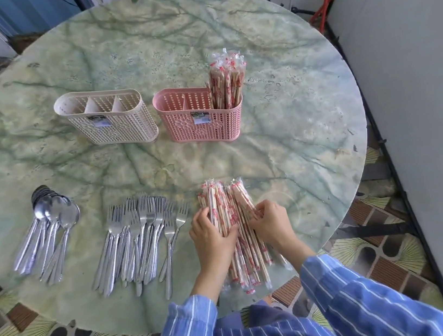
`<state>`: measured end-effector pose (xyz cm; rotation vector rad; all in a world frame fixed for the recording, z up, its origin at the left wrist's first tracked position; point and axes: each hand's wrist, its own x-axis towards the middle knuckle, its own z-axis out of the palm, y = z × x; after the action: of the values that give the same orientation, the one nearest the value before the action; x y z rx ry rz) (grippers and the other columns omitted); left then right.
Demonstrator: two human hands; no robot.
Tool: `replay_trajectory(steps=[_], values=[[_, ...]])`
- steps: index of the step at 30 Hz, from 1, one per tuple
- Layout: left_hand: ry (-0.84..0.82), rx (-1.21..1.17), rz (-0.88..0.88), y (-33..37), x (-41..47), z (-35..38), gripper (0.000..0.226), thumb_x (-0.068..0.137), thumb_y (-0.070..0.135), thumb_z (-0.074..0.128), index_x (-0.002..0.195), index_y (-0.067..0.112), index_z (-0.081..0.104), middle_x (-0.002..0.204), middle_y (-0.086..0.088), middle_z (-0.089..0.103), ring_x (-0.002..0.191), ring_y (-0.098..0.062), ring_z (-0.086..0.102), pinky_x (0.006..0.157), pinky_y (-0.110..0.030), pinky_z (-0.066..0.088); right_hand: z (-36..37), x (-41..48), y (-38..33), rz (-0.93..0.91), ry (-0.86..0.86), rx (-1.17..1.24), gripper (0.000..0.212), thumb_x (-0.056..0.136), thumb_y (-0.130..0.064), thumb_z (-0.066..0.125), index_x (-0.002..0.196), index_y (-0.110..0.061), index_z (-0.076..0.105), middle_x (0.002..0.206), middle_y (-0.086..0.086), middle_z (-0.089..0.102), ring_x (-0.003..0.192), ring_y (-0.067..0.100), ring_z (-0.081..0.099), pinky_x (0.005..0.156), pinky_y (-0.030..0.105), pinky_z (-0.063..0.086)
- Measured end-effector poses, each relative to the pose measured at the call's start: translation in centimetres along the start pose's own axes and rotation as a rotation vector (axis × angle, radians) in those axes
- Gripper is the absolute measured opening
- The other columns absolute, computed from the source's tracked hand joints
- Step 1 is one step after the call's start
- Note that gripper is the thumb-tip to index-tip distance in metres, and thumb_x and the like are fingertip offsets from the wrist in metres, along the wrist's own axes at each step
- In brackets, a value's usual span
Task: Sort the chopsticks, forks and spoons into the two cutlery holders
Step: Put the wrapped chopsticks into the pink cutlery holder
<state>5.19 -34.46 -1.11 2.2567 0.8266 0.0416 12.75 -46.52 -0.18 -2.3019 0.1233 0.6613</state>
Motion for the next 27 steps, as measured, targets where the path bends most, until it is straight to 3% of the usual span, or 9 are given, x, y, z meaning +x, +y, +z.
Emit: replay_trajectory(steps=[4,7,10,12,16,21,23,25,27], values=[[-0.026,-0.014,0.003,-0.1,0.0,-0.2,0.077,0.079,0.038,0.073,0.140,0.012,0.034,0.144,-0.007,0.033,0.133,-0.022,0.027,0.109,-0.030,0.024,-1.2,0.7,0.1,0.059,-0.089,0.114,0.005,0.086,-0.011,0.067,0.085,-0.006,0.067,0.066,0.000,0.059,0.051,0.007,0.049,0.043,0.015,0.038],[-0.041,-0.010,0.009,-0.1,0.1,-0.3,0.077,0.080,0.039,0.073,0.140,0.012,0.033,0.144,-0.006,0.031,0.133,-0.022,0.027,0.109,-0.030,0.024,-2.9,0.9,0.1,0.133,-0.147,0.286,0.008,0.094,-0.010,0.056,0.090,-0.006,0.061,0.069,0.002,0.057,0.050,0.008,0.047,0.042,0.015,0.038],[-0.018,0.036,0.036,-0.2,0.2,-0.3,0.077,0.078,0.041,0.073,0.137,0.011,0.036,0.143,-0.007,0.033,0.131,-0.023,0.029,0.108,-0.031,0.025,-4.4,1.4,-0.1,0.191,-0.221,0.592,0.010,0.099,-0.005,0.045,0.102,-0.003,0.054,0.089,0.011,0.062,0.073,0.018,0.061,0.069,0.030,0.056],[0.014,0.066,0.074,0.0,0.6,-0.5,0.074,0.076,0.043,0.074,0.135,0.012,0.039,0.141,-0.005,0.035,0.129,-0.023,0.032,0.107,-0.031,0.026,-5.1,2.1,-0.3,0.214,-0.241,0.707,0.012,0.099,-0.001,0.044,0.104,-0.006,0.053,0.094,0.013,0.061,0.081,0.022,0.061,0.083,0.042,0.053],[0.008,0.049,0.116,0.9,2.5,-1.0,0.063,0.079,0.037,0.073,0.130,0.013,0.046,0.140,-0.006,0.038,0.129,-0.025,0.034,0.106,-0.033,0.026,-5.3,3.6,-1.0,0.289,-0.279,0.763,0.013,0.098,-0.006,0.040,0.099,-0.005,0.053,0.088,0.013,0.059,0.078,0.024,0.059,0.075,0.043,0.050],[0.008,-0.043,0.208,3.4,5.9,-2.1,0.047,0.081,0.024,0.071,0.124,0.014,0.053,0.130,-0.005,0.048,0.124,-0.022,0.040,0.102,-0.025,0.026,-5.4,5.2,-2.9,0.342,-0.288,0.972,0.011,0.096,-0.015,0.056,0.089,-0.007,0.056,0.076,0.006,0.054,0.070,0.020,0.058,0.073,0.041,0.051],[0.005,-0.103,0.271,5.2,7.7,-2.8,0.043,0.083,0.024,0.070,0.122,0.017,0.053,0.126,0.000,0.050,0.119,-0.018,0.043,0.100,-0.023,0.032,-5.9,5.9,-4.0,0.288,-0.288,1.010,0.009,0.099,-0.011,0.050,0.092,-0.008,0.055,0.084,0.009,0.060,0.074,0.020,0.062,0.073,0.040,0.050],[0.019,-0.199,0.365,7.7,9.7,-3.5,0.041,0.085,0.022,0.069,0.122,0.016,0.053,0.120,0.004,0.051,0.111,-0.015,0.048,0.097,-0.027,0.042,-6.8,6.8,-5.4,0.212,-0.259,1.035,0.010,0.102,-0.012,0.044,0.104,-0.007,0.052,0.105,0.014,0.065,0.091,0.024,0.066,0.085,0.045,0.049],[0.032,-0.276,0.427,10.3,12.0,-4.1,0.043,0.087,0.020,0.068,0.125,0.012,0.050,0.120,0.001,0.052,0.105,-0.010,0.049,0.091,-0.015,0.044,-8.0,7.7,-7.1,0.140,-0.188,1.063,0.021,0.103,-0.015,0.040,0.120,-0.004,0.046,0.121,0.017,0.063,0.108,0.030,0.063,0.100,0.051,0.042]])
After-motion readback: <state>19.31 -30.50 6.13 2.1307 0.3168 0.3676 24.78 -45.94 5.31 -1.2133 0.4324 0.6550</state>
